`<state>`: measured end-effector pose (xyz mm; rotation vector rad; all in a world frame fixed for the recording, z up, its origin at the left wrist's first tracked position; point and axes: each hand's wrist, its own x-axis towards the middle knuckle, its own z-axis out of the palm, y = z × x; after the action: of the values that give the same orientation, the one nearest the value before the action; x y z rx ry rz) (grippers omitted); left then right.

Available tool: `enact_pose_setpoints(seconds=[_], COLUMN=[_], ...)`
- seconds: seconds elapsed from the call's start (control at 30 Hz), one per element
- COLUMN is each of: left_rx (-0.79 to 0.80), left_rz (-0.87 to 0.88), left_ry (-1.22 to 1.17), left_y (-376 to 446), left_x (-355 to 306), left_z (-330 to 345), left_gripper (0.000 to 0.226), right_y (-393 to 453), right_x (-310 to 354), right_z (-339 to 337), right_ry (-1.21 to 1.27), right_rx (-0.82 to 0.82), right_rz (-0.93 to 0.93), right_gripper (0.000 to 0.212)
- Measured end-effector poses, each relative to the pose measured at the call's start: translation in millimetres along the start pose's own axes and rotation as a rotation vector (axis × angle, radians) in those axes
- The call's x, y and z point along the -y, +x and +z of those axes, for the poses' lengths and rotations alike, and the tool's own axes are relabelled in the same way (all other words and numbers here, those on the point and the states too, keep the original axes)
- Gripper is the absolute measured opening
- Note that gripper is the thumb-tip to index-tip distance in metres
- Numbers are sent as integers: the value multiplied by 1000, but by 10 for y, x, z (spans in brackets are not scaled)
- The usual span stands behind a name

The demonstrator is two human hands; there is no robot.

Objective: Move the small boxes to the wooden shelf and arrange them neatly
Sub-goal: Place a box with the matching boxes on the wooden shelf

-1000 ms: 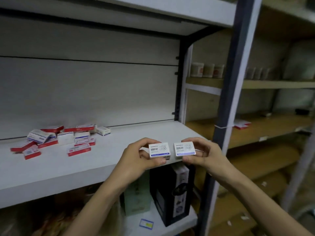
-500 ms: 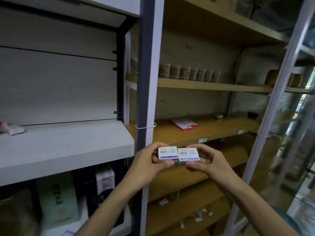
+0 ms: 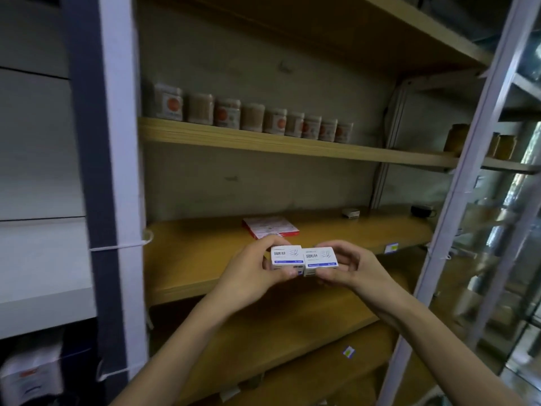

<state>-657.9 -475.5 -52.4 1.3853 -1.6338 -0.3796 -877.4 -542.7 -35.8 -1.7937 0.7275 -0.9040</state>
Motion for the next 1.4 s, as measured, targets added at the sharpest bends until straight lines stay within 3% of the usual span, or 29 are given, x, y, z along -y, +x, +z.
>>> enact_pose_setpoints(seconds=[0.23,0.33,0.67,0.8,1.17,1.4], left_rx=[26,22,83,86,7,-62], left_rz=[-26,-116,-339,-395,-545,-546], left_ry=[166,236,547,699,740,759], left_y=[1022,1355,2512,3057,3997,4155], left_x=[34,49,188,256,568,633], left_z=[536,767,1592,2058,2784,2903], left_gripper=[38,39,48,46,52,54], right_y=[832,1103,2089,2547,3279,3398], right_x=[-407,-603,-1386,-1694,-2195,-2249], right_z=[-930,-1265,-2574,-3023,-3421,-3461], right_ry=[-120,-121,-452,-501,-554,-634], right_rx=[43,16,58,92,11,67], right_rz=[11,37,48,75,9,-52], right_gripper=[42,38,30,37,65,57])
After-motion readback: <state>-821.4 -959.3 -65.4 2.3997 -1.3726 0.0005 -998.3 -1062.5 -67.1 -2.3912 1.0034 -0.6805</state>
